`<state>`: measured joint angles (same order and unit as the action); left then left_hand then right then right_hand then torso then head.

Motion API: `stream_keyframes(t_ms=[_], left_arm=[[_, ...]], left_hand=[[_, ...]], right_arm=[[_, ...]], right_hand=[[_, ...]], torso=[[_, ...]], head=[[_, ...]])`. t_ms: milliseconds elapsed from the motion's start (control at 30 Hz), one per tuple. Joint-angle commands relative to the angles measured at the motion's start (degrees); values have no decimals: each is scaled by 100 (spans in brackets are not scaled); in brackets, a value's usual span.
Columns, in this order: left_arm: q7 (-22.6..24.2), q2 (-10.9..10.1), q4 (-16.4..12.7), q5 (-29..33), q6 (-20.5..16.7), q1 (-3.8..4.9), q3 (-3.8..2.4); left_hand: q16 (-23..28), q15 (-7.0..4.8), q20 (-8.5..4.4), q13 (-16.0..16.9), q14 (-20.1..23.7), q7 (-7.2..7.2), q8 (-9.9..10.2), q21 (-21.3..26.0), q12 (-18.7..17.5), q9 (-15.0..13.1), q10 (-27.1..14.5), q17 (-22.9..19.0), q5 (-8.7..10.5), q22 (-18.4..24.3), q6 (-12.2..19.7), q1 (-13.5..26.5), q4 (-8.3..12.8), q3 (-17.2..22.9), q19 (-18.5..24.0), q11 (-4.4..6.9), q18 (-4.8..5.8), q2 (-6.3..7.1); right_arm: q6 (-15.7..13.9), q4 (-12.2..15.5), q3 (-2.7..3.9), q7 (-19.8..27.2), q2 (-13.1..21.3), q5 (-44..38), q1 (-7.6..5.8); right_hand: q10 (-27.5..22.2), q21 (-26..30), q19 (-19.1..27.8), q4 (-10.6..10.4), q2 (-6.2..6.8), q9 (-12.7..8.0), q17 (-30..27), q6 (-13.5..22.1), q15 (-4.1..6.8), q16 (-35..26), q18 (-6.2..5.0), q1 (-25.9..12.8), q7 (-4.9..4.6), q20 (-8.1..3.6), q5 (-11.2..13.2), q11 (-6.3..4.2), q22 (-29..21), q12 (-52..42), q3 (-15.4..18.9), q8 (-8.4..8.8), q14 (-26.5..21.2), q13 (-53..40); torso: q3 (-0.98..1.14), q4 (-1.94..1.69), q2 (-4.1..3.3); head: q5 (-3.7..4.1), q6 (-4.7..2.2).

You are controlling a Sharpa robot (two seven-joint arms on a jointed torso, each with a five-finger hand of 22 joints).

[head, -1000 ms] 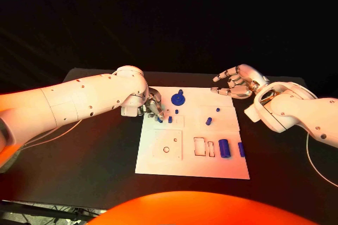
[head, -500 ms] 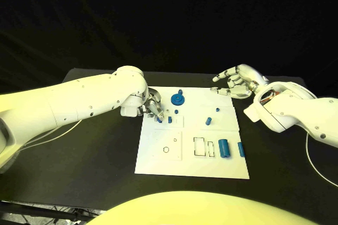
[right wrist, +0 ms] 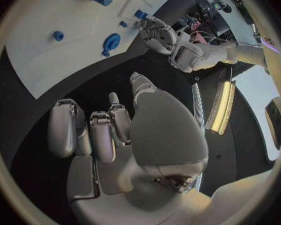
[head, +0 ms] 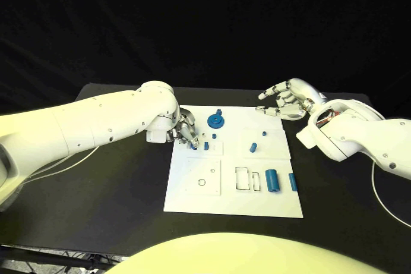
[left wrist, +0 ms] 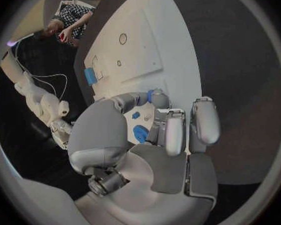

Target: Assemble the parts on the task board

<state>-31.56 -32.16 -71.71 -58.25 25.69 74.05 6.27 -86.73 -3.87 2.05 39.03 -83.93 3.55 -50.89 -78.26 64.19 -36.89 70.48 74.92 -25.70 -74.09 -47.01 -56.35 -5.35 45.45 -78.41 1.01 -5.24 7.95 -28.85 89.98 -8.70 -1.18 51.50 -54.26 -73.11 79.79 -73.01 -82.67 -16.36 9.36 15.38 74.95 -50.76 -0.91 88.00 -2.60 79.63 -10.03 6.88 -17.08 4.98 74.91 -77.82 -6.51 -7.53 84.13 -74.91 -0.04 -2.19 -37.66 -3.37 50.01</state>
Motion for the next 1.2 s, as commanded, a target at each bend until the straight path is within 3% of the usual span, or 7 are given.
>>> stream_keyframes(t_ms=[33, 433, 1200], left_arm=[[-32, 30, -6, 127, 222, -50, 40], [-23, 56, 37, 187, 96, -50, 41], [-56, 210, 428, 362, 350, -44, 27]], left_hand=[[-33, -43, 3, 47, -471, -24, -42, -22, 45, 10, 54, 988, -11, 3, -8, 92, 1127, 1087, -11, 5, 80, -49], [-46, -49, 4, 141, -475, -50, -58, -13, 92, 12, 110, 1006, 35, 2, -8, 209, 999, 948, -2, 22, 82, -148], [-37, -58, -4, 57, -469, -55, -51, 1, 42, 21, 78, 988, 88, 18, 5, 158, 1008, 963, 10, 30, 77, -251]], right_arm=[[51, 10, 1, 47, 2, -42, 3], [51, 10, 1, 48, 2, -42, 3], [57, 0, 1, 46, -4, -42, 3]], right_hand=[[-21, 35, 6, -9, 6, -6, 961, -14, 33, -21, -107, -25, 21, -40, -20, -9, 683, 7, -21, -25, 458, -278], [-21, 35, 6, -9, 6, -6, 961, -14, 33, -21, -107, -25, 21, -40, -20, -9, 683, 7, -21, -25, 458, -278], [-21, 35, 6, -9, 6, -6, 961, -14, 33, -21, -107, -25, 21, -40, -20, -9, 683, 7, -21, -25, 458, -278]], torso=[[-3, -1, 2], [-1, 3, -1], [-2, 1, -3]], head=[[3, -1], [8, -1], [31, -1]])
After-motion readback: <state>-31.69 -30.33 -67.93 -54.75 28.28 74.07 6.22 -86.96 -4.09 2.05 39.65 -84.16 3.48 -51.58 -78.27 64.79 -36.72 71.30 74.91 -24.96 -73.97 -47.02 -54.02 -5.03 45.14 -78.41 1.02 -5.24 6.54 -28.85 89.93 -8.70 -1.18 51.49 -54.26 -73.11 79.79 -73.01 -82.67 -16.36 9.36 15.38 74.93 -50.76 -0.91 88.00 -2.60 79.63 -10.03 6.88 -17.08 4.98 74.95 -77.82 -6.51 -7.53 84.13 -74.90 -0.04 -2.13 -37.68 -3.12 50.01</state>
